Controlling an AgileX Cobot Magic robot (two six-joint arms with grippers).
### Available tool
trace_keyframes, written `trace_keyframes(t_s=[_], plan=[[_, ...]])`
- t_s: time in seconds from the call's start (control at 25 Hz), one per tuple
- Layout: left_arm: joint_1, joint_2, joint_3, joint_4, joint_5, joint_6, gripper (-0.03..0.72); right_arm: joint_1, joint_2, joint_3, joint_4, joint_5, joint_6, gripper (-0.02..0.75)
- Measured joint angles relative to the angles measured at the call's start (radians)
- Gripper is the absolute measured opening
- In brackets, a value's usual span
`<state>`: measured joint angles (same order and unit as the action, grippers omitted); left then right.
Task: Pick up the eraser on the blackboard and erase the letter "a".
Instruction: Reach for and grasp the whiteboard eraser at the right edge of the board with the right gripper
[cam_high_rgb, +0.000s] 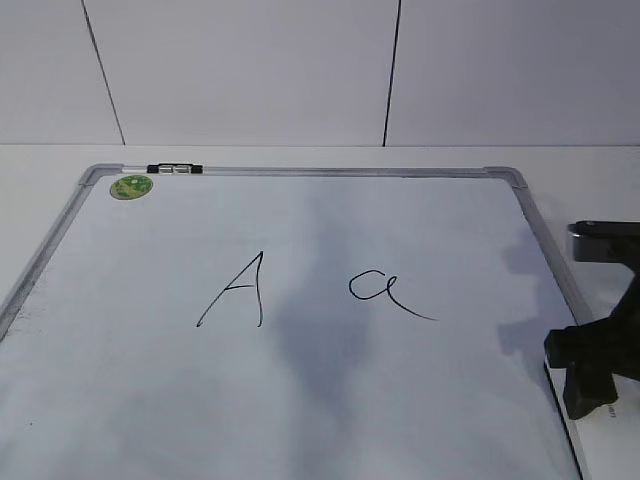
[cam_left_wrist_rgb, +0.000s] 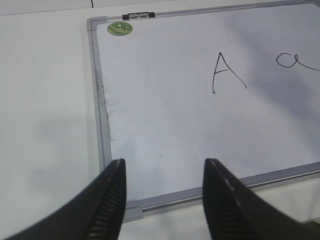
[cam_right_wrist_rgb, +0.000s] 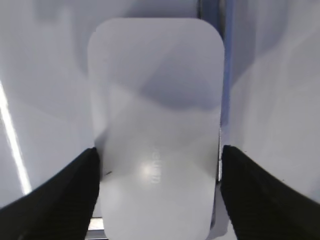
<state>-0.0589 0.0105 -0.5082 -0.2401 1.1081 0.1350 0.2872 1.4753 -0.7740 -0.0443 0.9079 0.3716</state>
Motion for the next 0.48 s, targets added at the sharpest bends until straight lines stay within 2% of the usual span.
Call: trace_keyframes(t_s=[0.48], plan=[[0.0,0.0,0.0,-0.002,0.0,0.0,0.371,0.0,0.024,-0.01,0.016,-0.002,-0.008,0.602]])
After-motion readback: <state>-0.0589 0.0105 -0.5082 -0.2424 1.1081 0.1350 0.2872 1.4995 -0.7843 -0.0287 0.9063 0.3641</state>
